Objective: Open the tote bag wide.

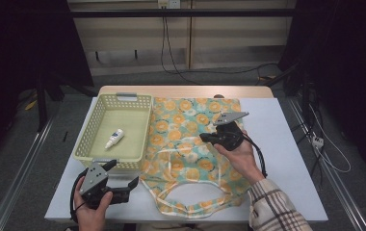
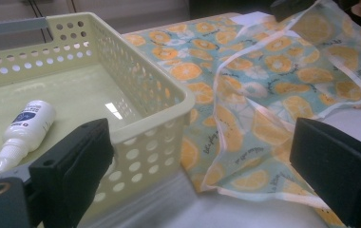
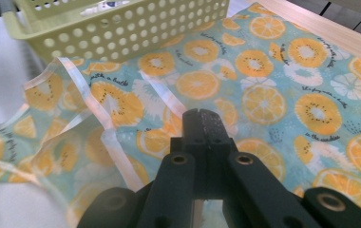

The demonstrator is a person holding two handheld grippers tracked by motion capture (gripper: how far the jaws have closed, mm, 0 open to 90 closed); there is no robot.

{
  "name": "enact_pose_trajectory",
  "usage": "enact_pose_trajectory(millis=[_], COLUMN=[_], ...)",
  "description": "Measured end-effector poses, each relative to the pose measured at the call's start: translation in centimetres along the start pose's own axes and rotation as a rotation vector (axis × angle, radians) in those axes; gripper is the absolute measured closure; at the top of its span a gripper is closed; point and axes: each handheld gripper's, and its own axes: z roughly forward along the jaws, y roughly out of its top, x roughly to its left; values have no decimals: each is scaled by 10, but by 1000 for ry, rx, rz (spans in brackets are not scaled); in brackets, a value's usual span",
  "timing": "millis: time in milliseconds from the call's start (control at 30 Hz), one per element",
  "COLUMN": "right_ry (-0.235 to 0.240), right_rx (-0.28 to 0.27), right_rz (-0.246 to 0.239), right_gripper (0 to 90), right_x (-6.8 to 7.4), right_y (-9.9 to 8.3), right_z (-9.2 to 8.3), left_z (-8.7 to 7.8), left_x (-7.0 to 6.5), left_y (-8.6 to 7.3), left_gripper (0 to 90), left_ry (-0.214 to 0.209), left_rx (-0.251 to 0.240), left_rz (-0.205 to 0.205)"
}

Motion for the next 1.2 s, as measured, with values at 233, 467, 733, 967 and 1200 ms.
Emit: enact_pose_trajectory(millis=[233, 467, 733, 967, 1200], right_ry=[-37, -57, -46, -39, -49], right_rx=[30, 42, 82, 92, 52], right_rz=[21, 41, 68, 73, 75], right_gripper=[900, 900, 900, 860, 575], right_x=[-20, -32, -42, -43, -41], right_y=[5, 2, -10, -13, -9], right_z=[12, 22, 39, 41, 24], left_z=[-1, -1, 0, 0, -1], left_x=[2, 2, 2, 2, 2], left_y=[0, 0, 0, -1, -1], left_gripper=[66, 66, 66, 66, 66], left_ry=[2, 3, -3, -2, -2], left_rx=[0, -2, 3, 1, 3], left_rz=[2, -1, -5, -7, -5])
